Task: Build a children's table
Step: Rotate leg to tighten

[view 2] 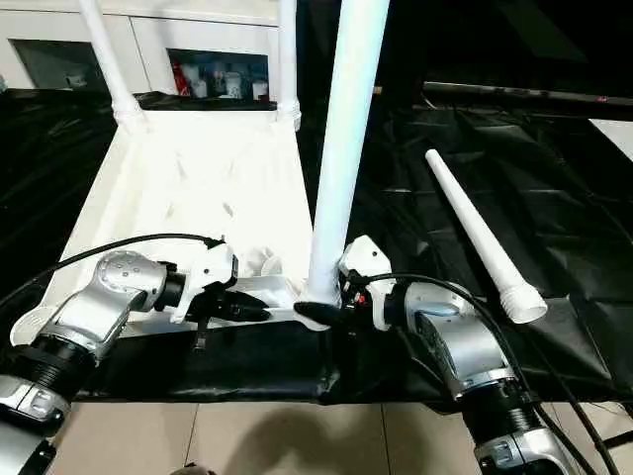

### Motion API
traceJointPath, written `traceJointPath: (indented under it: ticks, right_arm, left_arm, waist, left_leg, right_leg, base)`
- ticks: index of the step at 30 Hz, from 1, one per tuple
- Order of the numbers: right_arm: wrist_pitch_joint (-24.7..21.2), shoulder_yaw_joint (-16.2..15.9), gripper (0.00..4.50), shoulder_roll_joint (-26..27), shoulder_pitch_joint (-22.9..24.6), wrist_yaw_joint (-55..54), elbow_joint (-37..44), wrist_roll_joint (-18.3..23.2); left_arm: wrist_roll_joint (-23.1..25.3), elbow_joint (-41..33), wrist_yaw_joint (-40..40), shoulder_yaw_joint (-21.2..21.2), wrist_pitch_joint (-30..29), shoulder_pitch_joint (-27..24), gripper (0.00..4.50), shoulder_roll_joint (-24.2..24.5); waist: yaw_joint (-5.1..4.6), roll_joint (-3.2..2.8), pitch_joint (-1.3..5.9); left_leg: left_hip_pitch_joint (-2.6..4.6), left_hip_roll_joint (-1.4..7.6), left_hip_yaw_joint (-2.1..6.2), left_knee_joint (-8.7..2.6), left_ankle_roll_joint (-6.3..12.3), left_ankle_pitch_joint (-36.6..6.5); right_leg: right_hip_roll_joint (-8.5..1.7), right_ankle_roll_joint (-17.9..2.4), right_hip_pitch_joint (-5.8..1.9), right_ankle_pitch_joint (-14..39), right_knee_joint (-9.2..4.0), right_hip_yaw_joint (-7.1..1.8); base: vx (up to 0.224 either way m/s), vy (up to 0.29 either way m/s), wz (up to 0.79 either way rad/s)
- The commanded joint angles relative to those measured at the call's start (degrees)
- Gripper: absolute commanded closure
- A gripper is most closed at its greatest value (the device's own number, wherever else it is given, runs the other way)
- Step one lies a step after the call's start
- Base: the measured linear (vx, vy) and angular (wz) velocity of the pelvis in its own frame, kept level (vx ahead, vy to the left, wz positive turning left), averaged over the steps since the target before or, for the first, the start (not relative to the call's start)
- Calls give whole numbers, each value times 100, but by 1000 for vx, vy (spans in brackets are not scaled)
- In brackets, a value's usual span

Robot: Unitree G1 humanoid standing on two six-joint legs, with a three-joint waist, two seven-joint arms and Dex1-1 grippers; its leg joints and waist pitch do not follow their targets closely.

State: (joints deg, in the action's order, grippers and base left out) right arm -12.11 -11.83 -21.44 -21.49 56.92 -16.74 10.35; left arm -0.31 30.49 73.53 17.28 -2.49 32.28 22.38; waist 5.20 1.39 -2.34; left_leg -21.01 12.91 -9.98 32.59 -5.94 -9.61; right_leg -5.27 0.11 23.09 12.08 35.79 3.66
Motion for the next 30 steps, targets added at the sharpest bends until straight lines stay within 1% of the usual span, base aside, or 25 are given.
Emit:
traceJointPath:
  ticks: [1,3,10,12,13,14,15,16,17,18,19,20,21,22,23,24,26,28,30]
  right_arm:
    - [23,-59,166,-12,-43,4,-100,-93]
    - [40,-64,169,-6,-33,6,-114,-116]
    - [76,-82,175,38,8,-86,-238,-165]
    - [30,33,175,178,18,-426,-406,-175]
    - [30,33,175,178,18,-426,-406,-175]
    - [-18,174,175,380,3,-921,-652,-228]
    - [-25,219,175,461,-15,-1123,-745,-259]
    - [-43,342,175,691,-71,-1694,-1007,-346]
    - [-87,418,175,847,-124,-2004,-1159,-367]
    - [-95,453,176,922,-159,-2164,-1234,-380]
    - [-108,516,176,1059,-226,-2452,-1374,-400]
    - [-117,602,176,1238,-335,-2809,-1578,-403]
    - [-116,660,176,1407,-462,-3151,-1802,-425]
    - [-80,725,176,1639,-675,-3598,-2151,-445]
    - [-59,744,176,1724,-759,-3750,-2283,-448]
    - [-44,803,176,1854,-908,-3995,-2495,-421]
    - [-44,991,176,2110,-1198,-4415,-2920,-335]
    - [5,974,176,2147,-1261,-4460,-3016,-400]
    - [99,929,176,2208,-1374,-4467,-3204,-516]
  left_arm:
    - [-378,-208,121,-131,98,-8,450,-153]
    - [-375,-217,121,-128,95,-26,450,-149]
    - [-362,-195,126,-130,102,-55,450,-127]
    - [-308,-136,-106,-171,36,-29,450,-197]
    - [-308,-136,-106,-171,36,-29,450,-197]
    - [-94,70,-621,-202,-50,85,450,-309]
    - [-44,151,-788,-218,-79,133,450,-364]
    - [87,381,-1251,-267,-167,271,450,-524]
    - [145,490,-1480,-281,-229,348,450,-624]
    - [180,539,-1599,-282,-259,385,450,-673]
    - [243,629,-1817,-283,-317,452,450,-762]
    - [319,743,-2112,-288,-429,547,450,-891]
    - [378,861,-2411,-303,-563,646,450,-1031]
    - [441,1022,-2872,-344,-741,787,450,-1257]
    - [461,1076,-3054,-362,-792,837,450,-1347]
    - [502,1100,-3223,-342,-839,883,450,-1468]
    - [573,1082,-3389,-282,-873,925,450,-1676]
    - [583,1065,-3375,-261,-866,924,450,-1727]
    - [619,1013,-3358,-212,-818,907,450,-1790]
  waist:
    - [-2,98,350]
    - [-4,109,348]
    - [-8,102,356]
    - [-7,102,354]
    - [-11,101,354]
    - [-20,102,345]
    - [-43,105,324]
    - [-60,99,316]
    - [-62,92,318]
    - [-80,95,324]
    - [-81,73,325]
    - [-110,85,332]
    - [-108,49,332]
    - [-130,26,335]
    - [-147,40,334]
    - [-143,29,336]
    - [-159,42,348]
    - [-150,39,360]
    - [-151,44,364]
  left_leg:
    - [23,-2,-78,-267,466,-557]
    - [22,-3,-78,-266,460,-574]
    - [23,-6,-77,-255,466,-538]
    - [18,-10,-76,-255,468,-535]
    - [19,-7,-76,-255,457,-538]
    - [15,-9,-72,-265,410,-601]
    - [11,-13,-73,-282,332,-714]
    - [26,-17,-76,-289,216,-844]
    - [45,-17,-71,-296,154,-911]
    - [29,-20,-60,-307,62,-949]
    - [29,-16,-52,-310,24,-949]
    - [38,-29,-61,-303,8,-995]
    - [46,-26,-55,-308,-18,-1006]
    - [43,-31,-51,-310,-66,-1006]
    - [45,-33,-51,-313,-75,-1043]
    - [42,-37,-47,-310,-72,-1062]
    - [26,-44,-47,-302,-26,-1056]
    - [19,-45,-43,-296,4,-979]
    - [4,-46,-45,-288,90,-851]
  right_leg:
    - [-202,-1268,-344,-83,-332,-226]
    - [-199,-1260,-344,-48,-332,-225]
    - [-197,-1271,-342,-77,-320,-225]
    - [-196,-1274,-346,-77,-320,-224]
    - [-196,-1269,-341,-60,-320,-226]
    - [-195,-1241,-338,65,-330,-221]
    - [-198,-1192,-323,321,-365,-218]
    - [-205,-1111,-306,667,-408,-225]
    - [-214,-1090,-301,850,-421,-221]
    - [-216,-1027,-323,1020,-431,-221]
    - [-221,-993,-319,1059,-433,-224]
    - [-210,-948,-305,1123,-455,-232]
    - [-223,-960,-290,1143,-451,-233]
    - [-209,-975,-290,1116,-449,-228]
    - [-204,-985,-288,1124,-462,-226]
    - [-203,-989,-300,1114,-466,-220]
    - [-200,-998,-304,995,-461,-222]
    - [-200,-1018,-315,854,-443,-217]
    - [-186,-1073,-330,511,-416,-212]
  base:
    - [0,0,0]
    - [0,0,0]
    - [0,0,0]
    - [0,0,0]
    - [0,0,0]
    - [0,0,0]
    - [0,0,0]
    - [0,0,0]
    - [0,0,0]
    - [0,0,0]
    - [0,0,0]
    - [0,0,0]
    - [0,0,0]
    - [0,0,0]
    - [0,0,0]
    - [0,0,0]
    - [0,0,0]
    - [0,0,0]
    - [0,0,0]
